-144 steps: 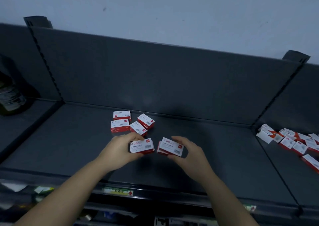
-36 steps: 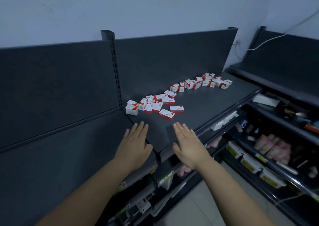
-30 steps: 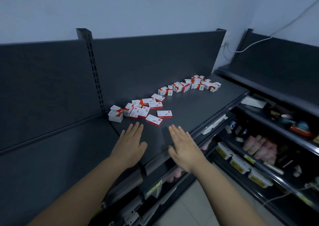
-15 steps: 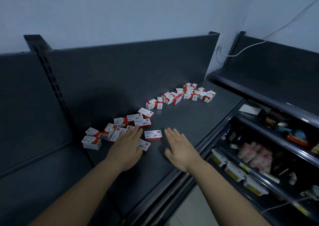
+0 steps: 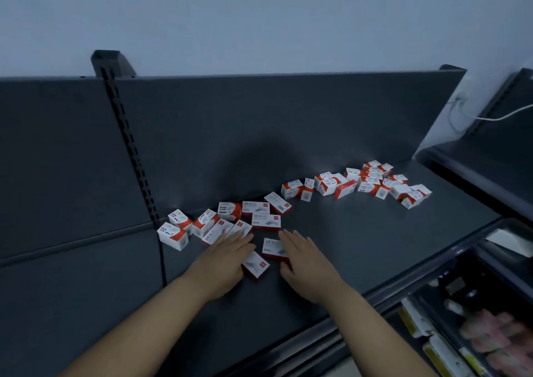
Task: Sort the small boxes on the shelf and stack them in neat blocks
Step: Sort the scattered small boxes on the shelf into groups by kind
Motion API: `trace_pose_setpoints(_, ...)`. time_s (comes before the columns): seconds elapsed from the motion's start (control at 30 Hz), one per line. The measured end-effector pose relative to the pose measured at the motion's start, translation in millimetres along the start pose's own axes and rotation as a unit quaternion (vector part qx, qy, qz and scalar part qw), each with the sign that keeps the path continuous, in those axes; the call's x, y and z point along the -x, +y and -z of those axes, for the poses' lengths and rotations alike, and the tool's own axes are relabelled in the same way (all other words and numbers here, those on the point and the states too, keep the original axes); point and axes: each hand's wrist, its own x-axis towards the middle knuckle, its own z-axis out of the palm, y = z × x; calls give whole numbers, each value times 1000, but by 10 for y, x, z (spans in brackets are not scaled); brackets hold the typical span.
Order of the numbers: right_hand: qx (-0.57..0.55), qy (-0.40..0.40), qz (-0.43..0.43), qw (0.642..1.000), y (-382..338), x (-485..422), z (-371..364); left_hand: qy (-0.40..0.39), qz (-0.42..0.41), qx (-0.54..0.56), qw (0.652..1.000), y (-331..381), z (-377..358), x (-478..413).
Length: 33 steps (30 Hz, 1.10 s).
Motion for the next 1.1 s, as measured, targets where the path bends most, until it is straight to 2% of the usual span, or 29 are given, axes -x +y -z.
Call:
trace_pose_setpoints(0.1, 3, 10, 37, 999, 164, -65, -55, 38, -6, 5, 999, -10, -115, 7)
trace_pose_setpoints(0.2, -23, 29, 72, 997, 305, -144, -47, 126, 4, 45, 991, -4, -229, 18)
trace_pose_setpoints(0.3, -120, 78, 78, 987, 451, -161, -54, 165, 33, 28, 985, 66, -375, 13)
trace_pose_setpoints(0.4, -220, 129, 93, 962, 564, -142, -53, 190, 77, 95, 974, 250, -415, 1)
trace_pose_setpoints(0.47, -237, 113, 136, 955, 574, -154, -44, 218, 113, 150, 958, 329, -480, 4)
trace_pose_setpoints(0.53, -215, 52, 179, 959, 525, -174, -54, 247, 159, 225, 929, 414, -501, 35)
trace_pose_setpoints(0.6, -201, 16, 207, 957, 461, -223, -92, 264, 169, 282, 907, 461, -490, 68)
trace_pose_setpoints(0.7, -209, 18, 229, 951, 391, -290, -167, 252, 171, 290, 907, 441, -472, 95)
trace_pose_setpoints(0.8, -204, 27, 244, 948, 385, -331, -183, 263, 189, 225, 919, 410, -512, 90)
trace_pose_setpoints(0.9, -284, -1, 224, 932, 409, -380, -136, 276, 207, 217, 913, 415, -525, 86)
trace_pose_setpoints(0.97, -329, 46, 181, 925, 427, -462, -77, 274, 215, 222, 911, 420, -498, 90)
trace_pose_setpoints(1.03, -280, 152, 133, 939, 438, -617, -25, 259, 222, 235, 910, 421, -468, 94)
trace_pose_setpoints(1.1, -214, 170, 94, 957, 415, -764, 34, 243, 228, 251, 909, 422, -451, 99)
